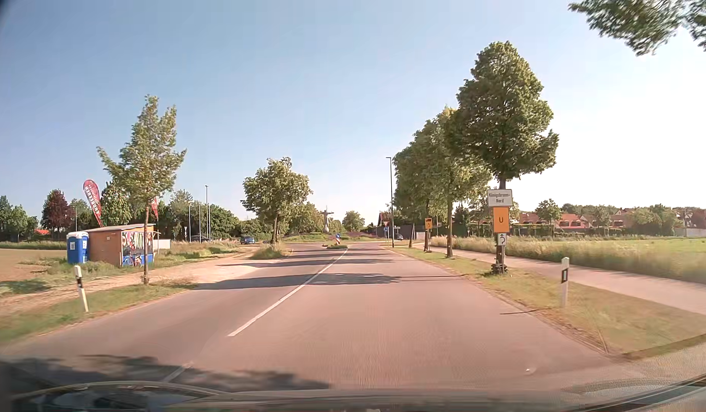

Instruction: Follow the waypoints while adhering to traffic rules and regulations

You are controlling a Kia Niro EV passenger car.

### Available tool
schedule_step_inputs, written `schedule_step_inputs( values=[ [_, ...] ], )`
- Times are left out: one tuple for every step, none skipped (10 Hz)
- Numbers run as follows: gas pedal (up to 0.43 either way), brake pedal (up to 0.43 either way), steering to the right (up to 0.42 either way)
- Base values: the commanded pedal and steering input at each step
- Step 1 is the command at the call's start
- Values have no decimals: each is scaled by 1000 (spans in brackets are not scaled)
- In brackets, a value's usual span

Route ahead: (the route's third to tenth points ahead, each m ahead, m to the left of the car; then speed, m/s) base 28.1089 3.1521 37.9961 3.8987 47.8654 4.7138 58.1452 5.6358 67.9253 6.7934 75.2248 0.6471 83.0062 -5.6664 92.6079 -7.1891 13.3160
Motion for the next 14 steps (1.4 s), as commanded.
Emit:
schedule_step_inputs(
  values=[
    [0, 91, -11],
    [0, 104, -10],
    [0, 110, -10],
    [0, 116, -9],
    [0, 122, -9],
    [0, 122, -9],
    [0, 122, -9],
    [0, 122, -7],
    [0, 110, -2],
    [0, 85, 0],
    [0, 91, 0],
    [0, 91, 0],
    [0, 98, 0],
    [0, 98, 0]
  ],
)
